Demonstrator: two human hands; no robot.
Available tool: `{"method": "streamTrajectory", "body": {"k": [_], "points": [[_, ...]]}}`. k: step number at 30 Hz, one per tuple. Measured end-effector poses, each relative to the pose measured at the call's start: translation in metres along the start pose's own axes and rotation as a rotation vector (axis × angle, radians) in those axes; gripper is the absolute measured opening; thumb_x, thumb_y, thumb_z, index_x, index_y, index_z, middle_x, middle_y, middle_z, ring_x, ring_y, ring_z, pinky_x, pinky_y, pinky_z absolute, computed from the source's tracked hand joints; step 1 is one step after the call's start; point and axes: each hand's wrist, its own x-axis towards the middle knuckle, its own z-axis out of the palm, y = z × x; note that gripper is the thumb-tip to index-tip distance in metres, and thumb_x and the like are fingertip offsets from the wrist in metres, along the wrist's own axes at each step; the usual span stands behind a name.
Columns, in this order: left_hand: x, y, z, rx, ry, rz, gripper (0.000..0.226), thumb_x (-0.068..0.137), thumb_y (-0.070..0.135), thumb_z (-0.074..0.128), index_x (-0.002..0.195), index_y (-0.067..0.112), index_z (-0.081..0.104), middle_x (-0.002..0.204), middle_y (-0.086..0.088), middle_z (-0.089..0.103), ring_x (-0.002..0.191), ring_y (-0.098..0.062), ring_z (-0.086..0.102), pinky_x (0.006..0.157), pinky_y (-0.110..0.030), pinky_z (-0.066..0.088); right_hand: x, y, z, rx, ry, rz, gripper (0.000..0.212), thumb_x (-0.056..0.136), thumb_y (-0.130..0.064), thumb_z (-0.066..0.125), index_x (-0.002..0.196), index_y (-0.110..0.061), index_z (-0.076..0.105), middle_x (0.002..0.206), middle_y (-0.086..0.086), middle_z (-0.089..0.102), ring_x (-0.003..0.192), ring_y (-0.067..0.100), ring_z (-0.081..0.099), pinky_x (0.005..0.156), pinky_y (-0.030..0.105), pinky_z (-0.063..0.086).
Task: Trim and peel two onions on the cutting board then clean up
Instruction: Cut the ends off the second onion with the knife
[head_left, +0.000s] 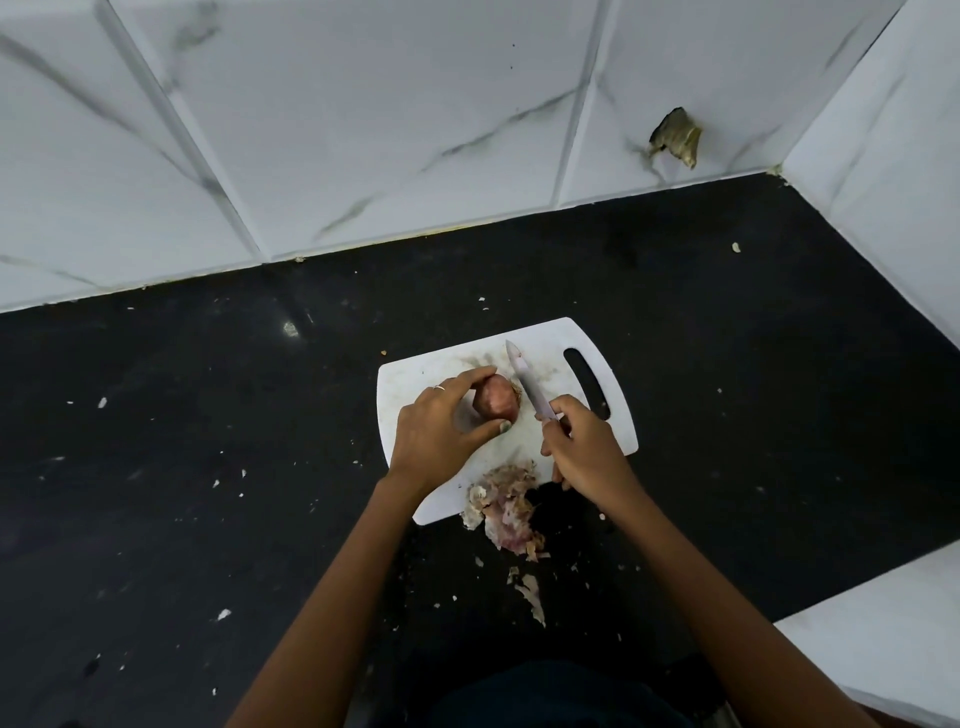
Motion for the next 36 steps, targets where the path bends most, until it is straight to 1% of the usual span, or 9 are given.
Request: {"method": "streamTrajectory", "body": {"k": [3, 8, 11, 14, 19, 24, 27, 30, 36], "points": [[0.005, 0.004, 0.001, -0.018, -0.022, 0.015, 0.062, 0.079, 0.041, 0.077, 0.135, 0.031, 0.050, 0.132, 0.004, 0.060, 0.114, -0.021, 0.056, 0.090, -0.034, 0.044, -0.001, 0.001, 0.000, -0.040, -0.001, -0.013, 0.014, 0.098, -0.016, 0.039, 0.103, -0.008, 0.049, 0.079, 0.020, 0.062, 0.062, 0.037, 0.058, 0.059, 0.046, 0.051], [0.013, 0.007, 0.003, -0.026, -0.053, 0.038, 0.062, 0.079, 0.038, 0.077, 0.135, 0.033, 0.050, 0.133, 0.004, 0.059, 0.115, -0.022, 0.057, 0.091, -0.037, 0.047, -0.001, 0.003, -0.002, -0.047, 0.015, 0.005, 0.012, 0.098, -0.016, 0.039, 0.105, -0.011, 0.048, 0.077, 0.020, 0.061, 0.060, 0.035, 0.058, 0.060, 0.048, 0.051], [0.015, 0.007, 0.004, -0.031, -0.068, 0.028, 0.062, 0.080, 0.039, 0.076, 0.135, 0.033, 0.048, 0.133, 0.004, 0.060, 0.116, -0.021, 0.056, 0.092, -0.036, 0.046, -0.003, 0.002, -0.004, -0.031, 0.021, 0.007, 0.010, 0.098, -0.017, 0.039, 0.102, -0.014, 0.048, 0.077, 0.018, 0.061, 0.056, 0.028, 0.055, 0.058, 0.046, 0.051], [0.015, 0.007, 0.005, -0.036, -0.052, 0.004, 0.061, 0.080, 0.041, 0.076, 0.133, 0.033, 0.048, 0.131, 0.005, 0.060, 0.116, -0.020, 0.056, 0.093, -0.038, 0.047, -0.006, 0.001, -0.004, -0.039, 0.023, -0.004, 0.011, 0.098, -0.017, 0.039, 0.103, -0.014, 0.049, 0.076, 0.016, 0.061, 0.054, 0.024, 0.054, 0.058, 0.045, 0.051], [0.013, 0.008, 0.007, -0.030, 0.007, -0.022, 0.060, 0.077, 0.043, 0.078, 0.128, 0.030, 0.050, 0.129, 0.007, 0.060, 0.114, -0.018, 0.054, 0.091, -0.037, 0.047, -0.009, -0.003, -0.001, -0.107, 0.024, -0.030, 0.013, 0.098, -0.018, 0.038, 0.105, -0.013, 0.048, 0.077, 0.013, 0.062, 0.061, 0.030, 0.059, 0.061, 0.046, 0.053], [0.014, 0.011, 0.009, -0.063, -0.012, -0.053, 0.068, 0.077, 0.043, 0.078, 0.135, 0.032, 0.045, 0.136, 0.008, 0.056, 0.119, -0.015, 0.055, 0.092, -0.035, 0.048, -0.011, -0.004, 0.001, -0.165, 0.066, -0.087, 0.018, 0.099, -0.016, 0.039, 0.110, -0.008, 0.052, 0.064, 0.002, 0.052, 0.058, 0.019, 0.048, 0.055, 0.038, 0.042], [0.015, 0.012, 0.011, -0.059, -0.025, -0.061, 0.070, 0.078, 0.045, 0.077, 0.139, 0.033, 0.044, 0.139, 0.009, 0.054, 0.118, -0.014, 0.057, 0.090, -0.032, 0.047, -0.012, -0.003, 0.001, -0.199, 0.073, -0.081, 0.021, 0.100, -0.016, 0.039, 0.114, -0.007, 0.052, 0.063, -0.004, 0.046, 0.061, 0.018, 0.047, 0.056, 0.032, 0.036], [0.017, 0.014, 0.012, -0.046, -0.032, -0.056, 0.068, 0.078, 0.048, 0.075, 0.138, 0.034, 0.046, 0.139, 0.009, 0.054, 0.117, -0.012, 0.057, 0.088, -0.030, 0.047, -0.011, -0.004, -0.002, -0.193, 0.082, -0.070, 0.021, 0.100, -0.016, 0.039, 0.111, -0.006, 0.053, 0.069, 0.001, 0.050, 0.067, 0.020, 0.049, 0.058, 0.035, 0.039], [0.020, 0.014, 0.010, -0.029, -0.031, -0.060, 0.069, 0.076, 0.052, 0.075, 0.137, 0.035, 0.049, 0.138, 0.009, 0.055, 0.120, -0.012, 0.055, 0.092, -0.034, 0.049, -0.009, -0.004, -0.002, -0.182, 0.090, -0.058, 0.022, 0.100, -0.017, 0.038, 0.105, -0.004, 0.056, 0.077, 0.013, 0.061, 0.071, 0.030, 0.056, 0.065, 0.044, 0.047]]}}
